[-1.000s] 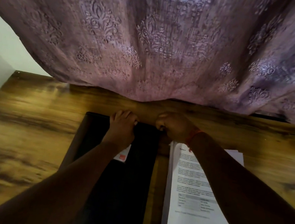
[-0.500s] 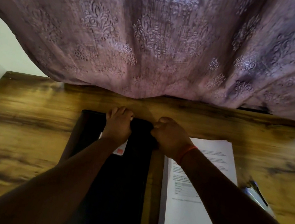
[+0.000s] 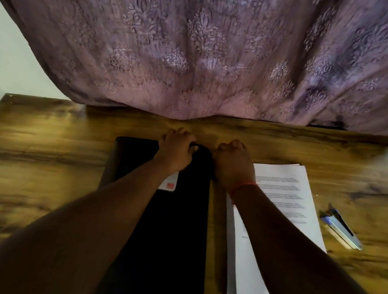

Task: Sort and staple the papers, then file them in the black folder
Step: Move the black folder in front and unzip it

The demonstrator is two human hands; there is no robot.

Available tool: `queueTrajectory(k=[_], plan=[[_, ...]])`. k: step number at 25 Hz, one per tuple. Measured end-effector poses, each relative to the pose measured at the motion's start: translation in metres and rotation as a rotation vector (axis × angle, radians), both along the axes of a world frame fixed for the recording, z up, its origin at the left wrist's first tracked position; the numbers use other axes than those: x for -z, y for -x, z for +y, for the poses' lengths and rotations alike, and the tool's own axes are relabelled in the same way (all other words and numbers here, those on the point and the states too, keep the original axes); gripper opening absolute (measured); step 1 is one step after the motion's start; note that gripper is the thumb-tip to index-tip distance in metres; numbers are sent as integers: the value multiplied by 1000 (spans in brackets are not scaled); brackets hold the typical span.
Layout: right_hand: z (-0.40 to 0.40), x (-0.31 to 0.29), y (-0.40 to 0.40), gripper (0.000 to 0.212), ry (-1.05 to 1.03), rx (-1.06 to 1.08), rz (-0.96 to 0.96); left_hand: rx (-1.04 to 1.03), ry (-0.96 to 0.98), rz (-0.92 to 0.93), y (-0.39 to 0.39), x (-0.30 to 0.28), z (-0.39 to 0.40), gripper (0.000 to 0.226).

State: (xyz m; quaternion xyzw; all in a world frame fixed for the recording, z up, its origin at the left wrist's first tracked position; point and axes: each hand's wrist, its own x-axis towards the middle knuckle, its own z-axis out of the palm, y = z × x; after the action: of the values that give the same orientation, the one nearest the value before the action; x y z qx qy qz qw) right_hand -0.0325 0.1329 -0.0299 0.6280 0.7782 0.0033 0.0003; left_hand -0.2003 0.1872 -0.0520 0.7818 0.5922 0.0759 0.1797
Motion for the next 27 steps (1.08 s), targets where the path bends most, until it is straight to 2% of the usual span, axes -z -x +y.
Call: queueTrajectory(k=[4,8,13,15,22,24,27], plan=[[-14,6,2,30,70,-167,-75,-62,26,-39,10,2,7,13],[-20,17,-2,29,50,-247,-122,-66,34,-45,7,6,2,14],[-29,8,5,30,-64,-140,-48,-51,23,-105,8,1,-2,15],[-33,8,10,19,-117,-137,-6,-54,32,-102,10,-3,-3,16],[-64,20,7,14,-156,-485,164,-140,28,-16,24,3,4,17],[-77,20,7,14,-177,-518,138,-148,-10,20,23,5,1,18],[-93,24,7,22,-155,-445,105,-63,-222,147,20,7,-25,26]])
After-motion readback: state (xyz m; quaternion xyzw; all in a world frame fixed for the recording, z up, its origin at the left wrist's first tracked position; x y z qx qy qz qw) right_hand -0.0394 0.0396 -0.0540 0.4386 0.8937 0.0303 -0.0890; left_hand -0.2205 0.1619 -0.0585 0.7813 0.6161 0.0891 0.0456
